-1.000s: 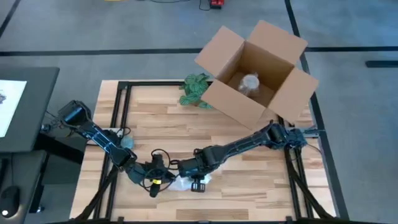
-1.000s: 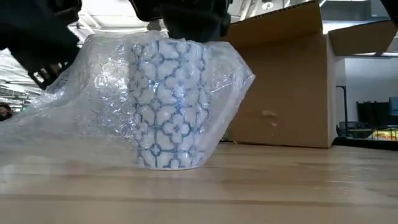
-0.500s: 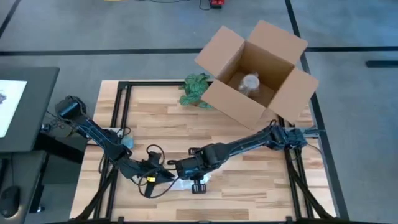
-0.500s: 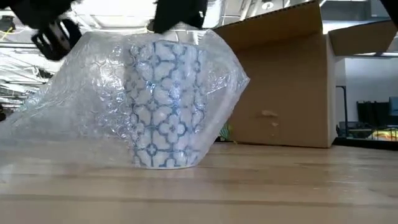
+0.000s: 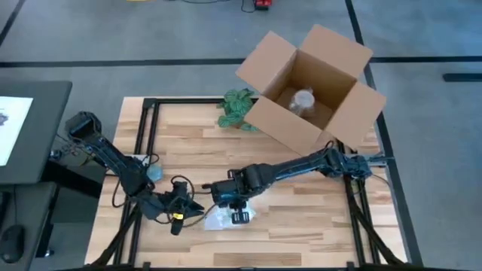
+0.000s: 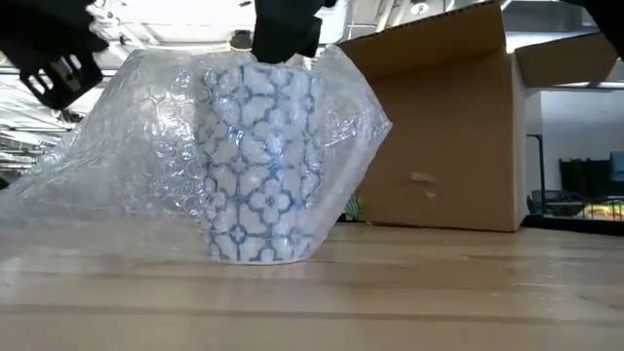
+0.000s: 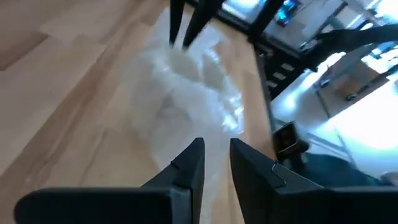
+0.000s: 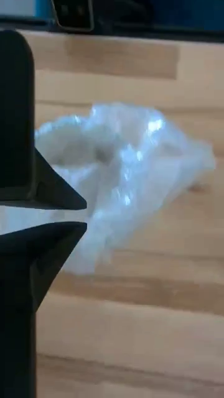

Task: Wrap mug
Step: Put the wrapped blue mug into the cardboard box

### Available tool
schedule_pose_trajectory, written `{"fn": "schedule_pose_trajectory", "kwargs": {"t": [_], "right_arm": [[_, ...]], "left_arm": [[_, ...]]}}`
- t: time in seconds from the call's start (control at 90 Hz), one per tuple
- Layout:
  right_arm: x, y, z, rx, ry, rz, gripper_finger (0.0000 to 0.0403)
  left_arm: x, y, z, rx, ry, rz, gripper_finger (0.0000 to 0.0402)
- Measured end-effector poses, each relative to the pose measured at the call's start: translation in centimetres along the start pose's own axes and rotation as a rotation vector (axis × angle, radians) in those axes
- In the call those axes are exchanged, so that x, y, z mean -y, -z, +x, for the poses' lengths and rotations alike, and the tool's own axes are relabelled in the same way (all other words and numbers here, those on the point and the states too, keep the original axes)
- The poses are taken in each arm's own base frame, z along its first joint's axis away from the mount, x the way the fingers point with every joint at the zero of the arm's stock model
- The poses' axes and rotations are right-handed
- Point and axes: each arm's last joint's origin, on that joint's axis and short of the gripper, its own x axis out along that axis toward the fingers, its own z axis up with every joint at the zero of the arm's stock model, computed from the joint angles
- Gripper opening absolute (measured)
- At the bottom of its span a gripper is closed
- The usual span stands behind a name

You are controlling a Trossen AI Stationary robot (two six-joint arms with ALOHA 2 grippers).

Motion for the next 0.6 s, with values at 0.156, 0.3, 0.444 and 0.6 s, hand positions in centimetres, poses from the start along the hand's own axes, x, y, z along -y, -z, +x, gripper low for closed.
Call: {"fn": "schedule_pose_trajectory", "kwargs": {"t": [0.156, 0.3, 0.444, 0.6], "right_arm": [[0.5, -0.2, -0.1, 0.018, -0.005, -0.065, 0.0039], [0.5, -0.3, -0.1, 0.023, -0.007, -0.087, 0.005], [0.5, -0.3, -0.1, 0.024, -0.007, -0.099, 0.0102], [0.7, -0.3, 1.2, 0.003, -0.006, -0.092, 0.0192]], "left_arm": [[0.0, 0.0, 0.0, 0.0, -0.002, 0.0, 0.0058], [-0.1, 0.1, 0.0, -0.001, -0.01, 0.005, 0.0058], [-0.1, 0.2, -0.1, -0.006, -0.013, 0.006, 0.0058], [-0.1, 0.2, -0.1, -0.004, -0.015, 0.005, 0.0058]]}}
